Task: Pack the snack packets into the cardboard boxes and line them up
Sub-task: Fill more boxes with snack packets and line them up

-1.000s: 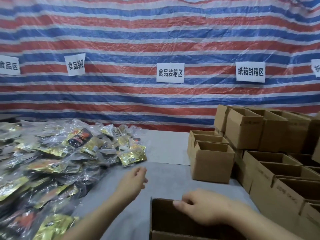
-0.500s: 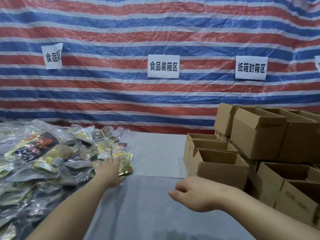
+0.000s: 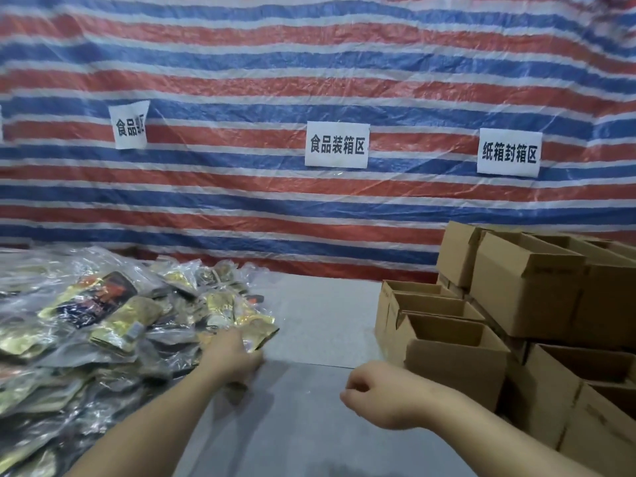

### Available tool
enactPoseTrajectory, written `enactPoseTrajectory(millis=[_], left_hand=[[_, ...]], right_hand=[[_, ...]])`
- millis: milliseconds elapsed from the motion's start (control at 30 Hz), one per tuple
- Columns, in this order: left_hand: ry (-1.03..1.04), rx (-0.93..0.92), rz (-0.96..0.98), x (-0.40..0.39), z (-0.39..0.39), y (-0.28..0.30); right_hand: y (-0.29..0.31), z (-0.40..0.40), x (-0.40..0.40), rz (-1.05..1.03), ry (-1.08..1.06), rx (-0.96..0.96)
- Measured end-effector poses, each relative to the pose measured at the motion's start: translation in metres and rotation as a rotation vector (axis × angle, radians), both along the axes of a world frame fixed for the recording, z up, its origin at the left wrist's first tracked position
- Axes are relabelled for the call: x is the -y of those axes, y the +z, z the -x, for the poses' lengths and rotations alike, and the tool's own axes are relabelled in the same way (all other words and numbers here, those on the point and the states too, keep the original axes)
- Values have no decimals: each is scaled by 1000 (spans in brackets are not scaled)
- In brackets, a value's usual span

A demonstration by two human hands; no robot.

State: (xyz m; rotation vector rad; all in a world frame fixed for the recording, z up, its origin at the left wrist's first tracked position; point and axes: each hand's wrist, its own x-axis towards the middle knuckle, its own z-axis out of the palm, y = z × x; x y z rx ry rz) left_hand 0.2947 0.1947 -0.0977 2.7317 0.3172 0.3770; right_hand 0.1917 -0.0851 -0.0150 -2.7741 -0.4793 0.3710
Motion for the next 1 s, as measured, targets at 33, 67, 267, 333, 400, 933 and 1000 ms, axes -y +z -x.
enactPoseTrajectory(millis=[33, 67, 267, 333, 400, 933, 1000], left_hand=[[14, 34, 152, 3, 10, 8], [14, 55, 301, 6, 21, 17], [-221, 33, 819, 48, 115, 79], [-302, 50, 849, 69, 148, 104], [-372, 76, 841, 85, 177, 132], [-530, 205, 794, 159, 272, 177], [-486, 266, 600, 174, 277, 167]], right_hand=[[0, 2, -2, -73, -33, -15], [1, 5, -4, -175, -81, -29], [24, 44, -26, -776, -414, -270], [35, 57, -29, -927, -470, -355], [41, 70, -29, -1091, -584, -408], [57, 151, 7, -1824, -221, -363], [63, 163, 6, -1943, -108, -410]])
